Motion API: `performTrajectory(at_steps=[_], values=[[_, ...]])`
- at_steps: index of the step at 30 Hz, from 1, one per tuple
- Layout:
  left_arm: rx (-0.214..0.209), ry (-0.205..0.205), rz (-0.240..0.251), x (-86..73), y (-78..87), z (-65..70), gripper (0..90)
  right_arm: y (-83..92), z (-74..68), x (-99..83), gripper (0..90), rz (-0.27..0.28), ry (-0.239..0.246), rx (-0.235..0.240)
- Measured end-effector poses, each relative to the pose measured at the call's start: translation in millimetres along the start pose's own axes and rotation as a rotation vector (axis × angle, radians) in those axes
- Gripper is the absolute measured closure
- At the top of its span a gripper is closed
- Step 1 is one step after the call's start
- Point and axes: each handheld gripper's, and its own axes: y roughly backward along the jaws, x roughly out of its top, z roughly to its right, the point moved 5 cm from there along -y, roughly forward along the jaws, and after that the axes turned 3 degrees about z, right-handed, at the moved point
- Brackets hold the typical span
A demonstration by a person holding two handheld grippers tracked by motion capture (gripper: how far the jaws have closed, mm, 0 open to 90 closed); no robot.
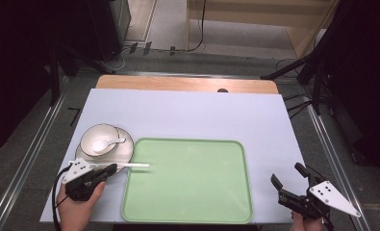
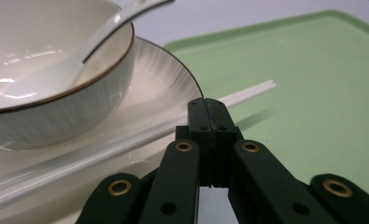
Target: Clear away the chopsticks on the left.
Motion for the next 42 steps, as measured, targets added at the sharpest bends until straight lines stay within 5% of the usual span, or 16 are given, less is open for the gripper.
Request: performTrajectory(at_steps=[10,24,28,35,42], values=[[0.029,0.004,-0.057,5.1,-25.6,-1.0,90.0,-1.9,-1.2,-2.2,12.7,-0.014,0.002,-0.002],[0.183,-0.023,-0.128,22.6,-64.1,-5.9,90.0,-5.4,-3.6,-5.2,12.7,-0.038,0.008,0.003],[0.136,-0.009,-0.112,22.8,-55.3,-6.1,87.0,-5.1,-3.2,-5.2,12.7,-0.039,0.010,0.005],[-0.055,0.016,-0.086,17.3,-5.0,-18.5,80.3,-3.9,-2.0,-3.8,12.7,-0.032,0.012,0.015],[-0.045,0.010,-0.112,12.4,24.3,-42.9,80.6,-5.2,-5.2,-3.9,12.7,-0.038,0.018,0.030]])
